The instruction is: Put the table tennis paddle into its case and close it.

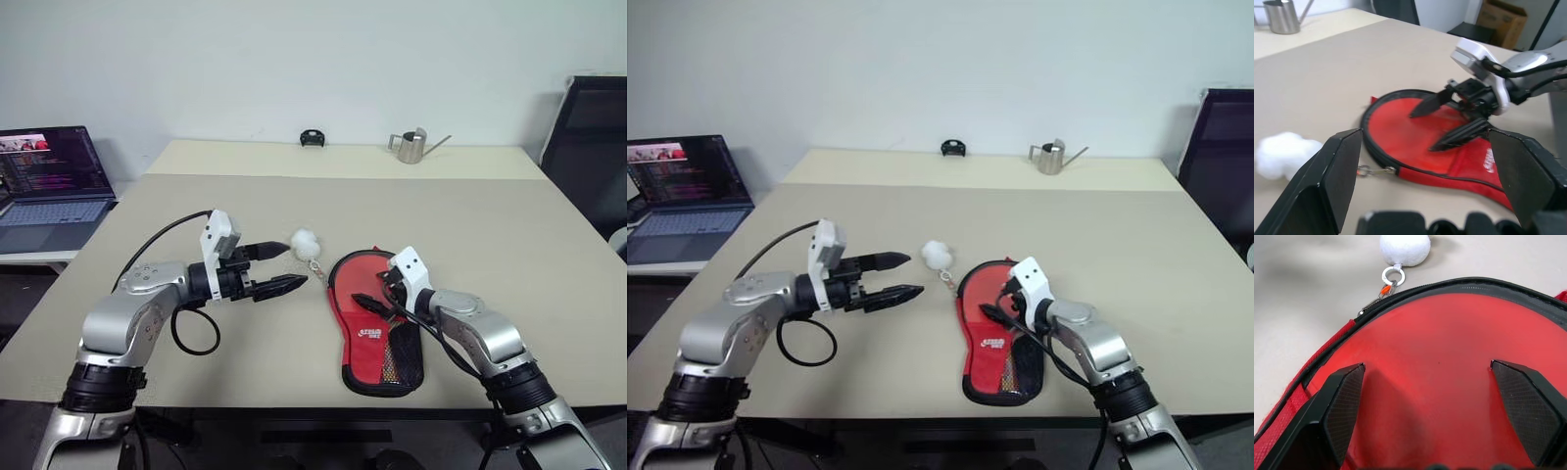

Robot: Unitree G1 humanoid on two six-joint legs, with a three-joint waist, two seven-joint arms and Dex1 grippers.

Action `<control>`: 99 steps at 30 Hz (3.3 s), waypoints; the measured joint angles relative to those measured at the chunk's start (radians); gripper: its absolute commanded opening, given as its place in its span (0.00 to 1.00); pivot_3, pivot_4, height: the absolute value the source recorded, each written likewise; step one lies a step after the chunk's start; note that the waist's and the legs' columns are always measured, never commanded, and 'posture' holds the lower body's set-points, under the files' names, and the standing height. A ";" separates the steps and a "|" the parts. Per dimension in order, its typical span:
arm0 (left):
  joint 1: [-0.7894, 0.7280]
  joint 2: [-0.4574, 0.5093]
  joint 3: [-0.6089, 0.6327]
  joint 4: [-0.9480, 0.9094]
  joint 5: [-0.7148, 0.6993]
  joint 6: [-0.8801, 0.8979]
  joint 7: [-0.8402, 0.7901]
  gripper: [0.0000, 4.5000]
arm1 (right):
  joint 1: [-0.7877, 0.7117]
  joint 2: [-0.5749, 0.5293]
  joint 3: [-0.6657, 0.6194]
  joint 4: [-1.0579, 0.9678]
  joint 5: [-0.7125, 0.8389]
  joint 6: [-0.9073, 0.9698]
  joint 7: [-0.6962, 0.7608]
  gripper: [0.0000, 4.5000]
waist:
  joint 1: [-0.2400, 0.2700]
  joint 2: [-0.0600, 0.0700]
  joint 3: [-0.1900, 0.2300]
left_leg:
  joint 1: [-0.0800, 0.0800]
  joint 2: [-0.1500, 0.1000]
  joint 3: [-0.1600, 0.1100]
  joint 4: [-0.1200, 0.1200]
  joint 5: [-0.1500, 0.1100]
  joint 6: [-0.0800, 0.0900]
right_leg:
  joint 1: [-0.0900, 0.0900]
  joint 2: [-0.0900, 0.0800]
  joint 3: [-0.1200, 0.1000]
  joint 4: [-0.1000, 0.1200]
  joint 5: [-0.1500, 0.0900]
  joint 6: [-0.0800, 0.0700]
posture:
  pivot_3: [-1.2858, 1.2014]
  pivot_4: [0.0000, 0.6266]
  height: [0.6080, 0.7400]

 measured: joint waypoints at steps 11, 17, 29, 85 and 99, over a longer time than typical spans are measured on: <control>-0.061 -0.052 -0.030 0.085 0.096 -0.046 0.052 0.99 | 0.010 0.028 -0.018 0.091 -0.053 -0.120 0.066 1.00 | -0.002 -0.004 -0.003 | 0.008 0.000 -0.002 -0.001 0.000 0.000 | 0.009 0.000 -0.001 -0.003 -0.001 0.002 | 0.52 0.24 1.00; -0.178 -0.136 -0.062 0.273 0.224 -0.117 0.171 0.99 | 0.011 0.038 -0.019 0.098 -0.092 -0.135 0.065 1.00 | 0.000 -0.006 -0.005 | 0.008 0.000 -0.003 -0.001 0.000 0.000 | 0.011 0.000 -0.002 -0.006 -0.001 0.003 | 0.52 0.24 1.00; -0.517 -0.351 -0.077 0.938 0.389 -0.307 0.373 0.99 | 0.001 0.078 -0.029 0.111 -0.121 -0.137 0.062 1.00 | -0.007 -0.007 -0.006 | 0.007 0.000 -0.002 -0.001 0.000 0.000 | 0.010 0.000 -0.002 -0.007 -0.001 0.005 | 0.52 0.24 1.00; -0.421 -0.317 0.032 0.967 0.424 -0.145 0.149 0.09 | 0.036 0.117 -0.090 0.063 -0.150 -0.083 -0.073 1.00 | 0.002 -0.008 -0.006 | 0.004 -0.001 -0.004 -0.002 -0.001 -0.001 | 0.011 -0.001 -0.003 -0.013 0.002 0.008 | 0.52 0.24 1.00; -0.382 -0.375 -0.007 0.819 0.390 -0.049 0.146 0.09 | 0.039 0.136 -0.097 0.059 -0.152 -0.069 -0.097 1.00 | 0.004 -0.010 -0.008 | 0.005 0.000 -0.004 -0.003 -0.001 -0.001 | 0.011 -0.001 -0.003 -0.014 0.001 0.009 | 0.52 0.24 1.00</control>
